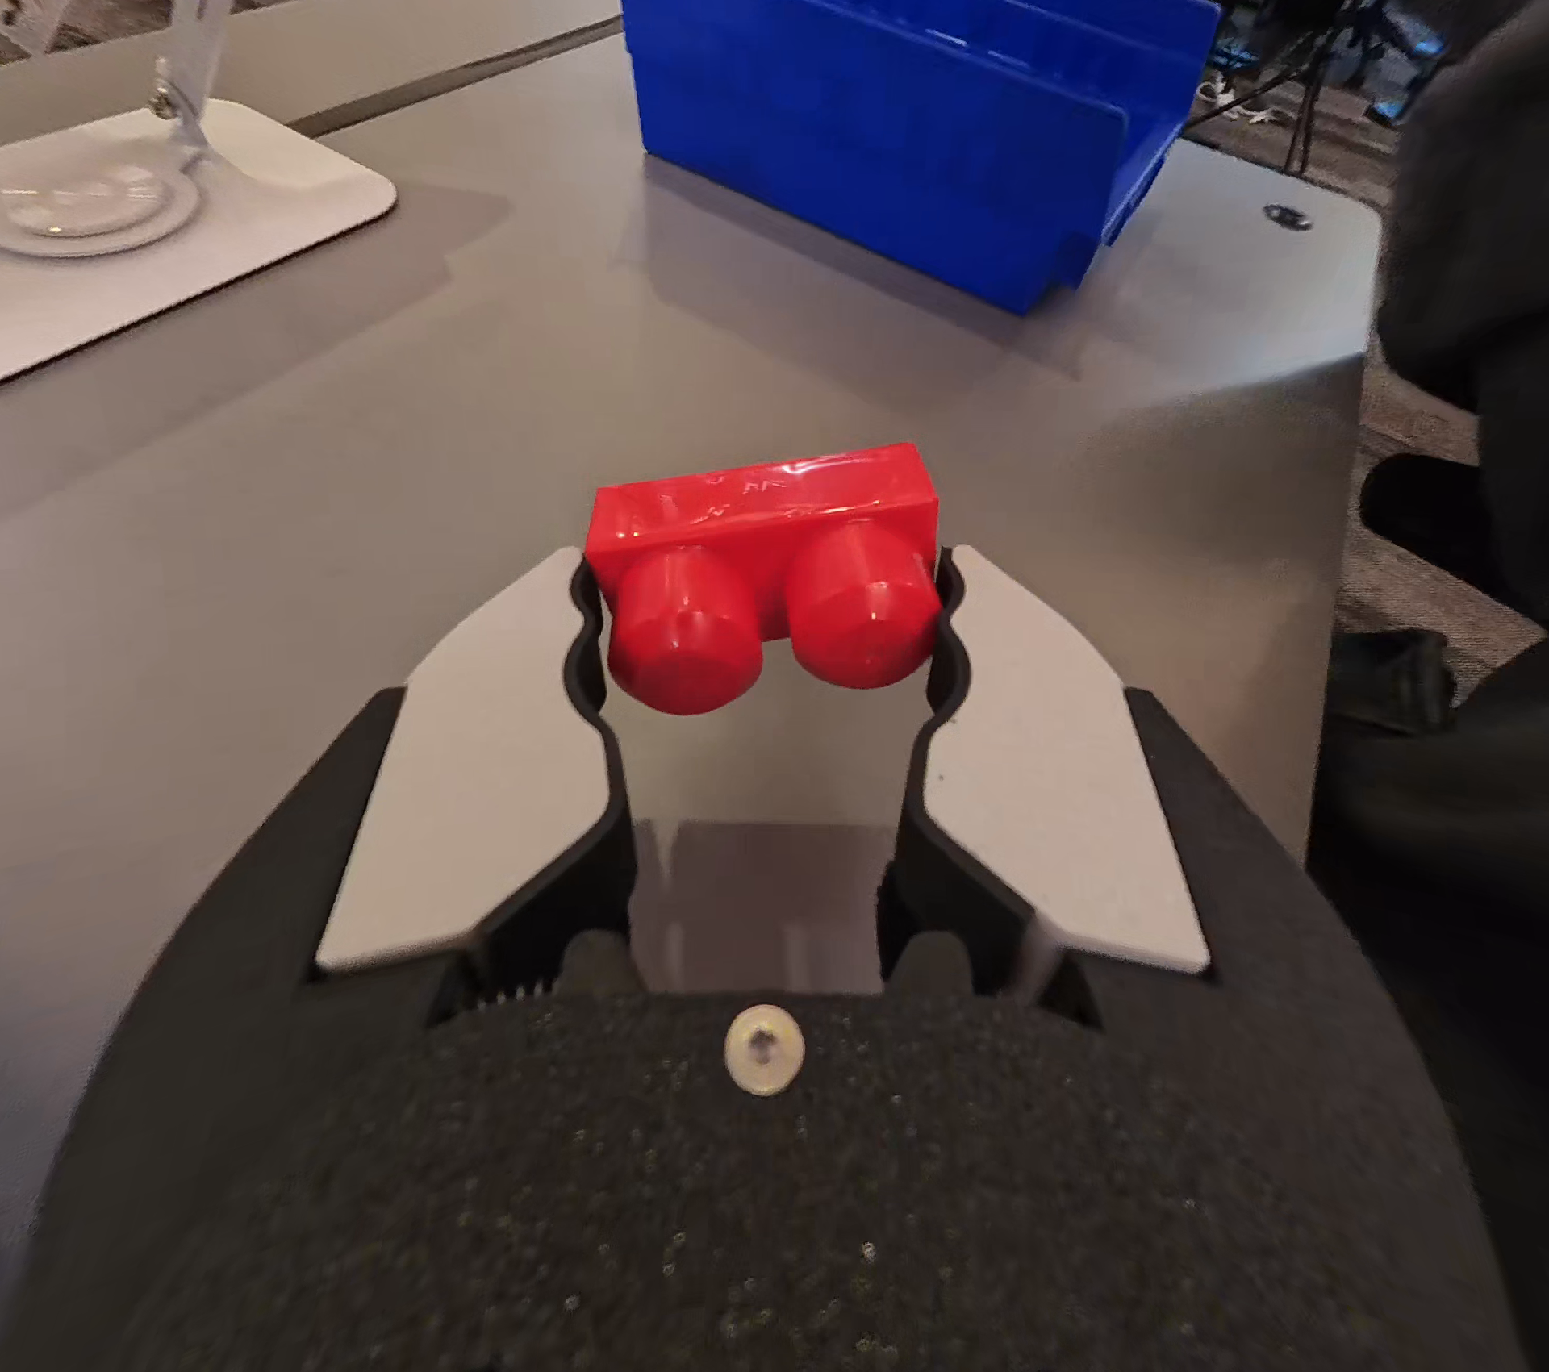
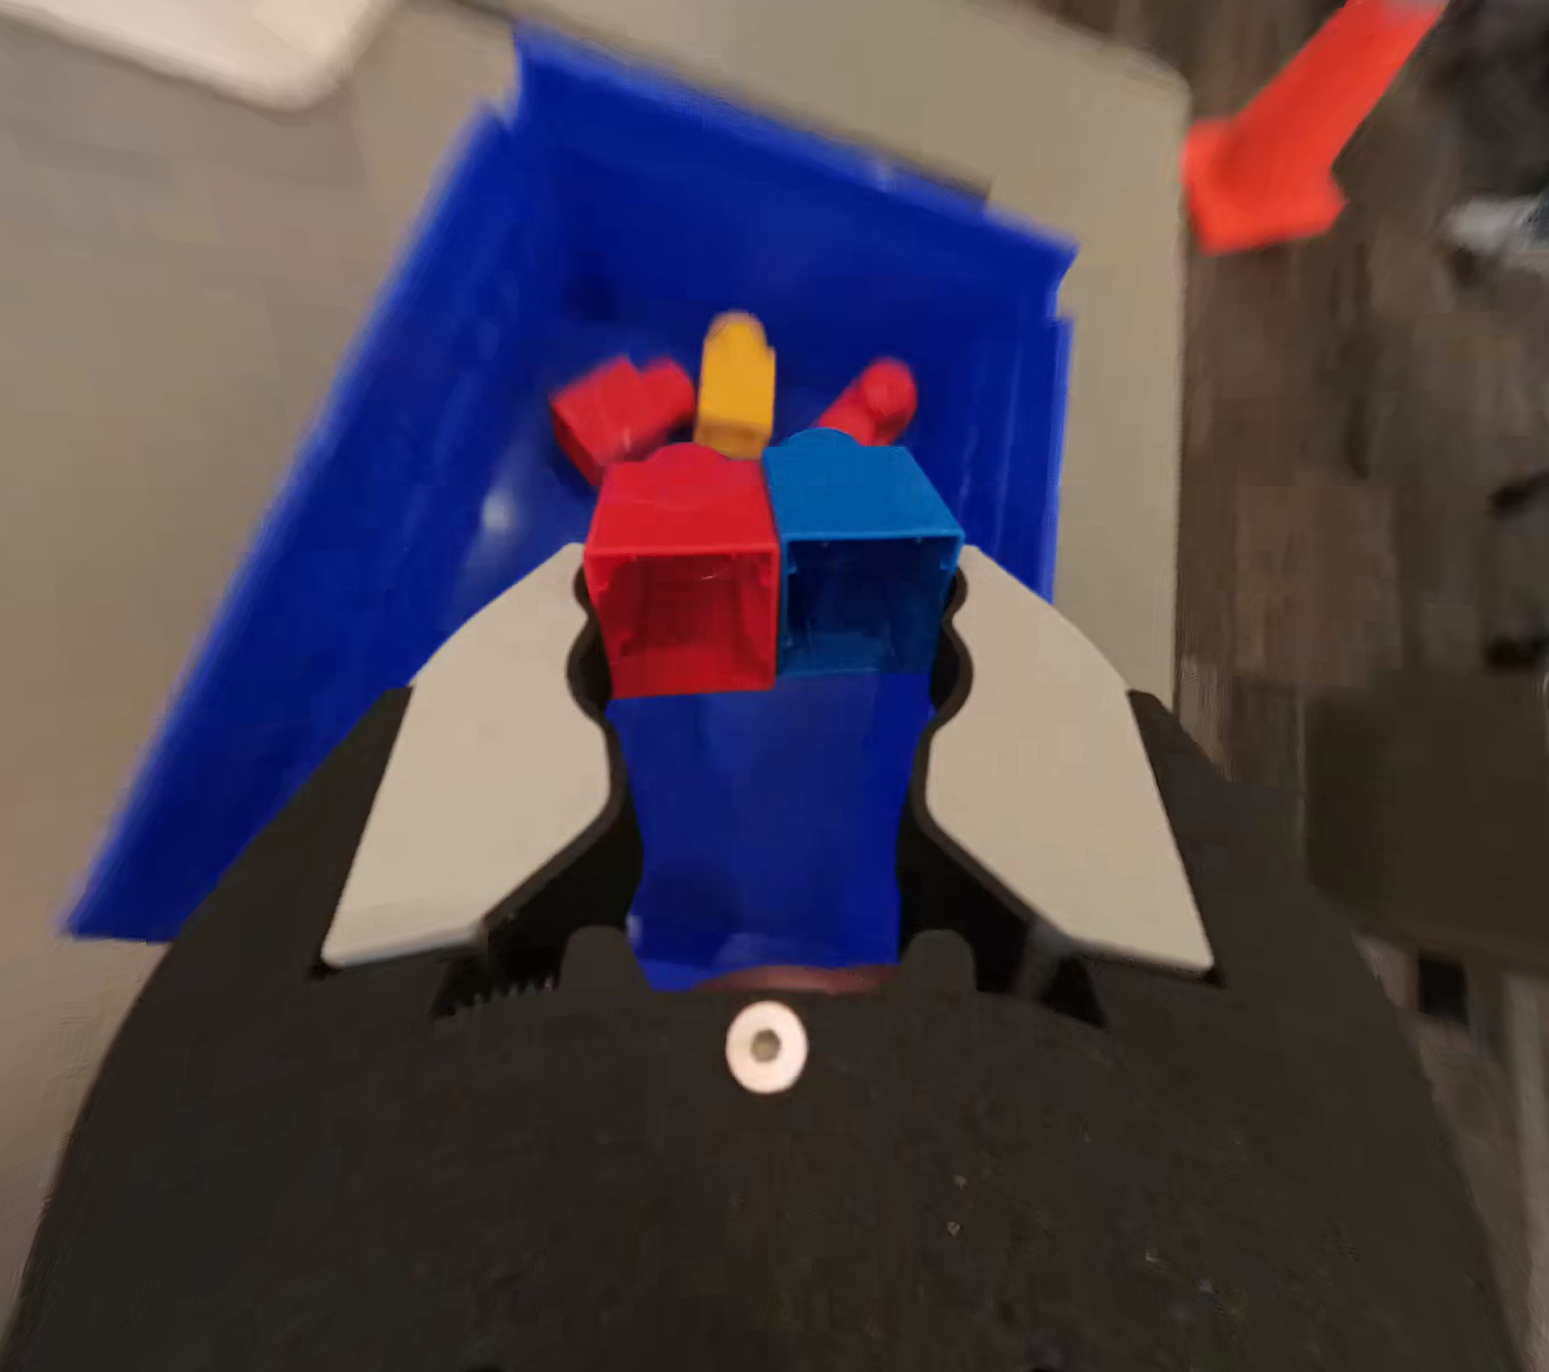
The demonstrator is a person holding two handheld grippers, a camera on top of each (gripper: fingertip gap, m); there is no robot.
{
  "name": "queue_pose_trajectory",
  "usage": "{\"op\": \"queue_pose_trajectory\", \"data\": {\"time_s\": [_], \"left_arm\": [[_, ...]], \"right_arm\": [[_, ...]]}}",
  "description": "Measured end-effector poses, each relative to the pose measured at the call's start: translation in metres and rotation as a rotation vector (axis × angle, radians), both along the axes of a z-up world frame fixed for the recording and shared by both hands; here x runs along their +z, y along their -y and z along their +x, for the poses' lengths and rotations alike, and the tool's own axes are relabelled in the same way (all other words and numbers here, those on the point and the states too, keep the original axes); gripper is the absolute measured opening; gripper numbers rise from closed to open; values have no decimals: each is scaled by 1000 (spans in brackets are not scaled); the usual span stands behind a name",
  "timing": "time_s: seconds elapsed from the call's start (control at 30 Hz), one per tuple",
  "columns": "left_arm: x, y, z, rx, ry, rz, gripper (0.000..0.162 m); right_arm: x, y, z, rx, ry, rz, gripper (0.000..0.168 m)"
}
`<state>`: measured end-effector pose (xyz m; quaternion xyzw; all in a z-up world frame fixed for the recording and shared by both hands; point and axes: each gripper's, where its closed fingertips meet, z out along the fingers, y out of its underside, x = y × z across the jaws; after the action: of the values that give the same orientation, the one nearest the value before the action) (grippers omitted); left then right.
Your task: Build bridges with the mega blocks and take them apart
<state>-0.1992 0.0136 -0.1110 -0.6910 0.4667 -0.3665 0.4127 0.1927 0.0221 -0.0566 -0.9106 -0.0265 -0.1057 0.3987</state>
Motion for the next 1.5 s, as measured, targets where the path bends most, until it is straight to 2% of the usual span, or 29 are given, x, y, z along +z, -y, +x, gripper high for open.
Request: {"op": "queue_pose_trajectory", "data": {"time_s": [0.07,0.17,0.3,0.5,0.57,0.67,0.7,0.8,0.9,1.0,1.1,1.17,1.27,1.33,1.4,1.5], "left_arm": [[3,4,4,-23,27,-22,75],[2,2,4,-21,28,-30,75],[2,0,1,-12,36,-38,75],[-6,-3,0,-15,18,-57,75],[-8,-3,0,-18,15,-63,75],[-7,-3,0,-22,23,-72,75],[-7,-4,0,-20,24,-71,75],[-9,-6,-2,-11,16,-69,75],[-10,-7,-4,-5,6,-69,75],[-10,-8,-4,-9,-17,-54,75],[-9,-6,-1,-56,-76,-89,75],[-16,-9,2,-87,-194,-131,75],[-36,-18,4,-118,-488,-138,75],[-46,-28,5,-134,-692,-83,75],[-52,-32,13,-180,-836,-38,75],[-57,-36,35,-238,-958,10,75]], "right_arm": [[-43,-7,12,21,-11,-189,76],[-83,-14,25,-1,71,-386,76],[-104,-32,38,-34,155,-392,76],[-127,-22,47,-148,66,-422,77],[-125,-20,42,-151,9,-410,78],[-110,-4,41,-168,39,-422,87],[-98,2,38,-181,45,-397,91],[-46,11,10,-145,38,-200,86],[4,8,-71,86,-100,106,78],[30,21,-180,427,-361,324,70],[28,39,-253,631,-571,353,68],[14,44,-273,683,-582,328,68],[-7,43,-280,689,-573,279,68],[-8,46,-280,701,-620,281,64],[-9,48,-275,698,-658,286,63],[-9,53,-265,687,-678,291,63]]}}
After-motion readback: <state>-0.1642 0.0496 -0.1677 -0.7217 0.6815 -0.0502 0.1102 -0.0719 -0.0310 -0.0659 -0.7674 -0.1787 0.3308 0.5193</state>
